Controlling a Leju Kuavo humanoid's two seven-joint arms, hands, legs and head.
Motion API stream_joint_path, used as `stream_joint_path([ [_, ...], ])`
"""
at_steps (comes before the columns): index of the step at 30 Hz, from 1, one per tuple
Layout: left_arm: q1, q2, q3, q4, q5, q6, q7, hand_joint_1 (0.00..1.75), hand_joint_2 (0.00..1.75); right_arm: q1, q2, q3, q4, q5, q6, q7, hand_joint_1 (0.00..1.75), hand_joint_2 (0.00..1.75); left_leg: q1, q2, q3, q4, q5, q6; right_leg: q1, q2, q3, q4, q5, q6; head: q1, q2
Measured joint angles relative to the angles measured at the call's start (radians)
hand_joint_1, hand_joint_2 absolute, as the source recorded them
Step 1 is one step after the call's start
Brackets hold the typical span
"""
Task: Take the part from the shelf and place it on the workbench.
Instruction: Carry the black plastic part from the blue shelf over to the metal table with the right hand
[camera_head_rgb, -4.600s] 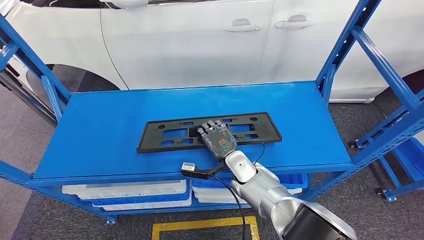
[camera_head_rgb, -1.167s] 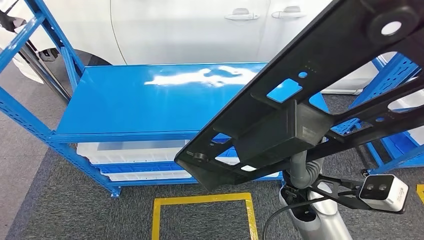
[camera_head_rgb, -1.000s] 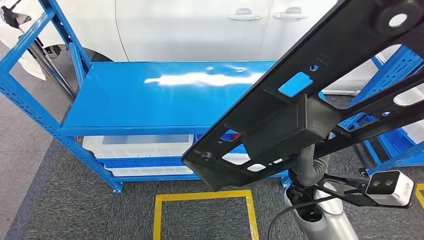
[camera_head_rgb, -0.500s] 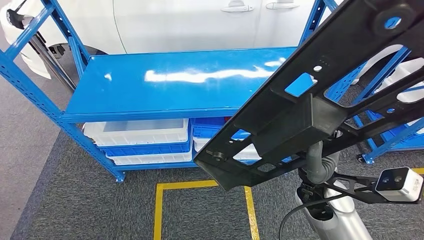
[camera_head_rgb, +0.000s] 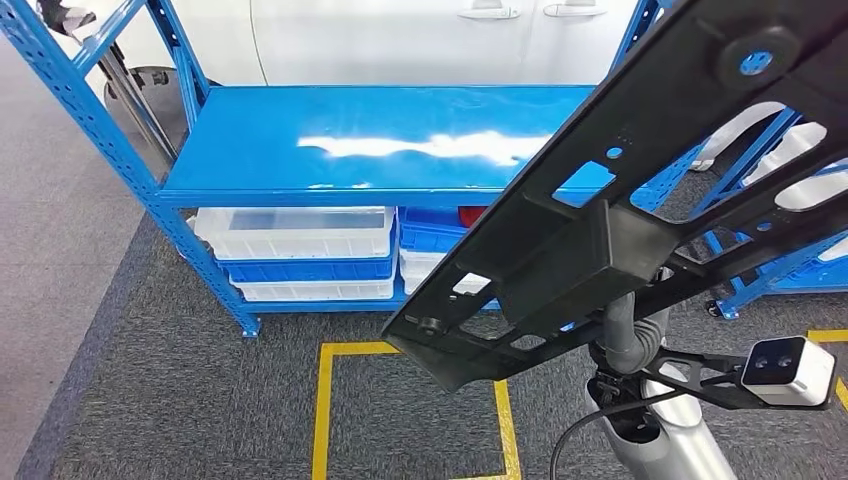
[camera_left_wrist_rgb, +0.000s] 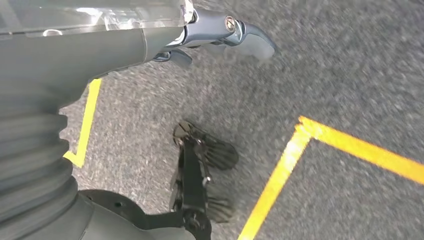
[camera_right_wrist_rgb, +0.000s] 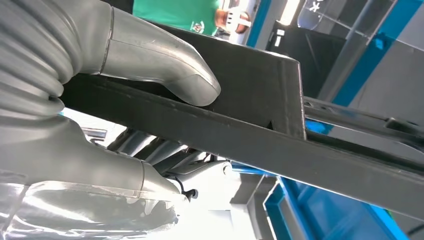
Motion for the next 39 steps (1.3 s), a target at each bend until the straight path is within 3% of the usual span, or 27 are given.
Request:
stream_joint_path([
  [1,0.0,-0.001,0.001,0.0,0.002,0.002,0.004,0.0,1.75,0.002,0.002,0.001,0.002,0.006,0.003,0.0,1.75,1.75,0.0,0.0,-0.012,0.001,0.009,-0.001,-0.001,0.0,-0.012,0.057,-0.02,0.003,0.0,0.0],
  [2,0.001,-0.002,0.003,0.0,0.002,0.004,0.008,0.0,1.75,0.005,0.004,0.002,0.004,0.012,0.006,0.0,1.75,1.75,-0.001,0.0,-0.023,0.003,0.017,-0.002,-0.001,0.0,-0.011,0.087,-0.019,0.005,0.0,0.0],
  [3,0.001,-0.003,0.004,0.0,0.003,0.006,0.01,0.0,1.75,0.008,0.007,0.002,0.006,0.019,0.008,0.0,1.75,1.75,-0.001,0.0,-0.032,0.005,0.023,-0.004,-0.002,0.0,0.013,0.073,-0.001,0.004,0.0,0.0],
  [4,0.001,-0.005,0.006,0.0,0.003,0.006,0.01,0.0,1.75,0.009,0.01,0.002,0.007,0.026,0.009,0.0,1.75,1.75,-0.001,0.0,-0.039,0.009,0.027,-0.007,-0.002,0.0,0.059,0.016,0.023,0.002,0.0,0.0],
  [6,0.001,-0.009,0.007,0.0,0.003,0.006,0.008,0.0,1.75,0.012,0.018,0.003,0.007,0.041,0.01,0.0,1.75,1.75,-0.002,0.0,-0.049,0.016,0.032,-0.013,0.001,0.0,0.164,-0.135,0.044,-0.009,-0.001,0.0],
  [7,0.001,-0.011,0.007,0.0,0.002,0.005,0.006,0.0,1.75,0.013,0.022,0.003,0.007,0.049,0.009,0.0,1.75,1.75,-0.002,0.0,-0.051,0.019,0.034,-0.017,0.004,0.0,0.195,-0.184,0.046,-0.016,0.0,0.0],
  [8,0.0,-0.012,0.007,0.0,0.002,0.005,0.003,0.0,1.75,0.015,0.026,0.003,0.007,0.057,0.009,0.0,1.75,1.75,-0.002,0.0,-0.052,0.021,0.036,-0.022,0.008,0.0,0.206,-0.204,0.042,-0.022,0.0,0.0],
  [10,0.0,-0.014,0.007,0.0,0.001,0.002,-0.004,0.0,1.75,0.023,0.033,0.002,0.004,0.071,0.009,0.0,1.75,1.75,-0.003,-0.001,-0.055,0.022,0.04,-0.034,0.008,0.001,0.202,-0.209,0.048,-0.036,0.003,0.0],
  [12,0.002,-0.015,0.007,0.0,0.0,-0.002,-0.01,0.0,1.75,0.031,0.041,0.001,-0.002,0.082,0.01,0.0,1.75,1.75,-0.002,-0.001,-0.069,0.05,0.016,-0.044,0.003,-0.001,0.198,-0.218,0.056,-0.051,0.002,0.0],
  [15,0.004,-0.016,0.007,0.0,0.0,-0.004,-0.012,0.0,1.75,0.043,0.053,0.0,-0.007,0.088,0.014,0.0,1.75,1.75,0.002,-0.002,-0.141,0.224,-0.088,-0.056,0.004,-0.002,0.187,-0.22,0.066,-0.065,0.001,0.0],
  [16,0.005,-0.016,0.007,0.0,0.0,-0.005,-0.013,0.0,1.75,0.05,0.057,-0.002,-0.008,0.094,0.019,0.0,1.75,1.75,0.003,-0.002,-0.164,0.283,-0.111,-0.058,0.005,-0.002,0.183,-0.219,0.068,-0.065,0.001,0.0],
  [17,0.005,-0.016,0.007,0.0,0.001,-0.005,-0.015,0.0,1.75,0.059,0.062,-0.006,-0.01,0.101,0.029,0.0,1.75,1.75,0.004,-0.002,-0.173,0.312,-0.114,-0.06,0.006,-0.002,0.181,-0.218,0.069,-0.065,0.001,0.0],
  [18,0.006,-0.016,0.007,0.0,0.001,-0.006,-0.016,0.0,1.75,0.066,0.069,-0.011,-0.011,0.11,0.04,0.0,1.75,1.75,0.005,-0.002,-0.162,0.3,-0.096,-0.059,0.007,-0.002,0.179,-0.215,0.07,-0.065,0.001,0.0],
  [19,0.007,-0.016,0.007,0.0,0.002,-0.006,-0.018,0.0,1.75,0.072,0.077,-0.016,-0.012,0.117,0.052,0.0,1.75,1.75,0.005,-0.002,-0.133,0.251,-0.064,-0.057,0.007,-0.001,0.178,-0.213,0.07,-0.064,0.001,0.0],
  [20,0.007,-0.016,0.007,0.0,0.002,-0.006,-0.019,0.0,1.75,0.075,0.084,-0.021,-0.012,0.122,0.059,0.0,1.75,1.75,0.006,-0.002,-0.094,0.179,-0.03,-0.053,0.008,-0.001,0.178,-0.21,0.069,-0.063,0.001,0.0],
  [22,0.006,-0.016,0.008,0.0,0.003,-0.005,-0.022,0.0,1.75,0.078,0.095,-0.029,-0.012,0.127,0.065,0.0,1.75,1.75,0.003,-0.004,-0.031,0.061,0.005,-0.044,0.01,0.002,0.174,-0.206,0.07,-0.055,0.001,0.0],
  [25,0.007,-0.016,0.009,0.0,0.006,0.0,-0.025,0.0,1.75,0.079,0.103,-0.038,-0.013,0.132,0.067,0.0,1.75,1.75,0.0,-0.004,-0.02,0.023,0.008,-0.033,0.011,0.009,0.165,-0.205,0.077,-0.037,0.001,0.0],
  [27,0.006,-0.016,0.012,0.0,0.01,0.014,-0.026,0.0,1.75,0.078,0.105,-0.045,-0.018,0.135,0.068,0.0,1.75,1.75,0.004,0.005,-0.022,0.014,0.015,-0.022,0.011,0.01,0.155,-0.186,0.063,-0.025,0.002,0.0],
  [29,0.004,-0.016,0.016,0.0,0.012,0.042,-0.036,0.0,1.75,0.074,0.105,-0.05,-0.023,0.139,0.065,0.0,1.75,1.75,0.006,0.016,-0.025,0.008,0.021,-0.013,0.008,0.01,0.112,-0.094,0.008,-0.016,0.003,0.0],
  [31,0.003,-0.016,0.02,0.0,0.012,0.076,-0.054,0.0,1.75,0.071,0.105,-0.052,-0.026,0.138,0.052,0.0,1.75,1.75,0.006,0.029,-0.03,0.01,0.023,-0.01,0.005,0.009,0.045,0.048,-0.053,-0.009,0.003,0.0],
  [32,0.003,-0.016,0.022,0.0,0.01,0.091,-0.061,0.0,1.75,0.071,0.104,-0.052,-0.026,0.138,0.041,0.0,1.75,1.75,0.005,0.036,-0.032,0.011,0.023,-0.009,0.004,0.009,0.025,0.091,-0.063,-0.007,0.003,0.0],
  [33,0.003,-0.016,0.023,0.0,0.007,0.1,-0.065,0.0,1.75,0.069,0.102,-0.052,-0.026,0.138,0.028,0.0,1.75,1.75,0.005,0.042,-0.033,0.013,0.023,-0.009,0.003,0.007,0.027,0.091,-0.051,-0.006,0.003,0.0],
  [34,0.003,-0.016,0.023,0.0,0.003,0.105,-0.068,0.0,1.75,0.067,0.1,-0.052,-0.027,0.138,0.017,0.0,1.75,1.75,0.005,0.049,-0.033,0.015,0.023,-0.011,0.002,0.001,0.05,0.047,-0.021,-0.007,0.003,0.0],
  [36,0.003,-0.016,0.023,0.0,-0.006,0.106,-0.069,0.0,1.75,0.057,0.098,-0.052,-0.031,0.139,0.003,0.0,1.75,1.75,0.003,0.062,-0.033,0.022,0.019,-0.016,0.005,-0.035,0.125,-0.102,0.044,-0.013,0.003,0.0],
  [37,0.003,-0.016,0.022,0.0,-0.01,0.105,-0.068,0.0,1.75,0.052,0.097,-0.051,-0.035,0.141,-0.002,0.0,1.75,1.75,0.0,0.068,-0.034,0.025,0.017,-0.02,0.008,-0.05,0.15,-0.157,0.062,-0.019,0.003,0.0],
  [39,0.004,-0.014,0.021,0.0,-0.018,0.099,-0.065,0.0,1.75,0.046,0.097,-0.051,-0.044,0.147,-0.009,0.0,1.75,1.75,-0.005,0.083,-0.035,0.029,0.014,-0.03,0.015,-0.056,0.161,-0.194,0.067,-0.031,0.002,0.0],
])
